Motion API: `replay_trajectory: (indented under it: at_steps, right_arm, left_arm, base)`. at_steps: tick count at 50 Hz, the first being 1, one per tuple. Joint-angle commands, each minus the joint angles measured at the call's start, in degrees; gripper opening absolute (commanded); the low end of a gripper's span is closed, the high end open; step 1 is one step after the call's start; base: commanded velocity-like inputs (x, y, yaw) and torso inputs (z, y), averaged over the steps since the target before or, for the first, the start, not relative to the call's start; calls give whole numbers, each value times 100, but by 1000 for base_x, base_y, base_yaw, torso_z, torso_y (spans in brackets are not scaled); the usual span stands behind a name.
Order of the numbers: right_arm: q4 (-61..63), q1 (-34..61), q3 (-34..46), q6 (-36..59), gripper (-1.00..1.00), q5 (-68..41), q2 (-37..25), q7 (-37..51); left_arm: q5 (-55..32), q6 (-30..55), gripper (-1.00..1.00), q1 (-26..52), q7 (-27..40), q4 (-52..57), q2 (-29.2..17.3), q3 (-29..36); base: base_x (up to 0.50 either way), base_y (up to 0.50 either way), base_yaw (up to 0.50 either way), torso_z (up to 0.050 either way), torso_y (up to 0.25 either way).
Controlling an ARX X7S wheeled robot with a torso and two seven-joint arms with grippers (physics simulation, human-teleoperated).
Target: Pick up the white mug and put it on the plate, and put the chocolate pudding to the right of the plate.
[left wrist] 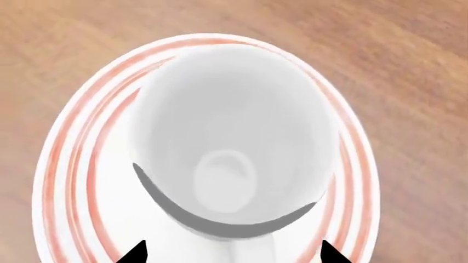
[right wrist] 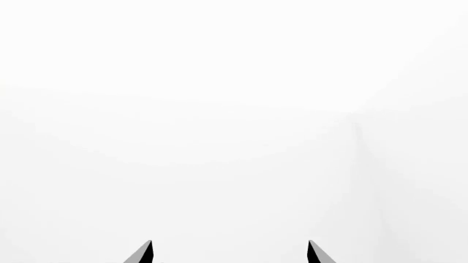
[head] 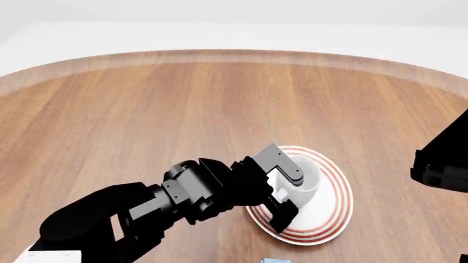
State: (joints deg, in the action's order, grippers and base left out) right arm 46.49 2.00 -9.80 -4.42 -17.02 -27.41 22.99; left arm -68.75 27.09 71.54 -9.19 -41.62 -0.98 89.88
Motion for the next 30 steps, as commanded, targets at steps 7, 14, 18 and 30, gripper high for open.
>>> replay_trajectory:
  at_steps: [7,14,18,30]
  right_arm:
    - [144,19,-29,95,100,171,51,-93]
    - [186,20,-24,123,100,173,32,-78]
    - [231,17,-21,142,100,176,21,-66]
    - [251,3,34,126,100,215,18,-63]
  left_arm:
    - [-160,-2,100,239,134,367,-61,-201]
    - [-271,119,100,256,628,1477,-580,-238]
    - [-369,207,100,309,819,1891,-813,-288]
    - [-516,354,100,430,1395,3327,-1523,-358]
  base:
    - [0,0,0,0,0]
    - [0,0,0,0,0]
    - [0,0,0,0,0]
    - [0,0,0,0,0]
